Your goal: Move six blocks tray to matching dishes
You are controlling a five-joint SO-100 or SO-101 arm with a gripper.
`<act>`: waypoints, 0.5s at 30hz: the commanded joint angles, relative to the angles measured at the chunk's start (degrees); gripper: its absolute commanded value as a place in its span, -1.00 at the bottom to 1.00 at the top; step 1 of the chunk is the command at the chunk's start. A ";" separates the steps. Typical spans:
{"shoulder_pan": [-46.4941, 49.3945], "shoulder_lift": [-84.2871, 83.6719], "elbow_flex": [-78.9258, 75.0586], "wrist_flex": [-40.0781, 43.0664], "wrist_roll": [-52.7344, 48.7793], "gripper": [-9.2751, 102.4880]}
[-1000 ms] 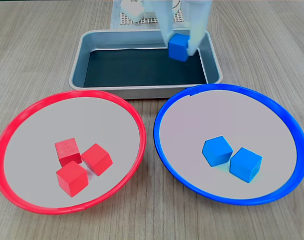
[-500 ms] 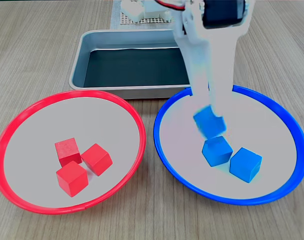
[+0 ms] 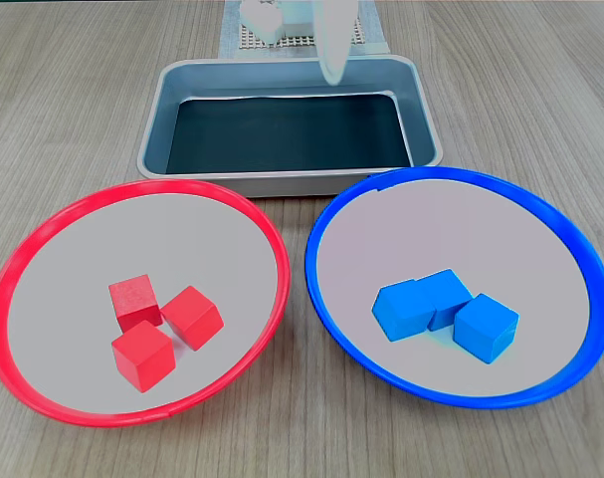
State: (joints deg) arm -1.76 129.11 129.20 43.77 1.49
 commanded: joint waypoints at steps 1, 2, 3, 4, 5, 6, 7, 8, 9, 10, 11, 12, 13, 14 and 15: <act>2.46 19.51 15.47 0.09 2.64 -0.84; 2.90 24.35 19.07 1.41 1.93 -0.84; 3.60 30.15 23.64 3.08 0.97 -0.84; 4.13 34.10 26.89 4.57 0.35 -0.84; 4.48 37.79 29.79 7.03 -0.53 -0.84; 4.66 40.78 31.99 8.96 -1.58 -0.84; 5.01 43.51 34.10 10.11 -2.20 -0.84; 5.19 46.05 36.30 11.34 -2.90 -0.84; 5.19 48.08 37.71 12.30 -3.16 -0.84; 5.19 49.92 39.02 13.01 -3.25 -0.84; 5.01 51.77 39.81 13.71 -3.25 -0.84; 4.83 53.35 40.17 14.85 -2.99 -0.84; 4.31 55.72 40.69 16.26 -2.72 -0.84; 3.87 57.66 41.04 17.49 -2.72 -0.84; 3.78 59.59 41.48 18.63 -2.72 -0.84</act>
State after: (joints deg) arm 2.72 185.71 170.24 59.94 -1.41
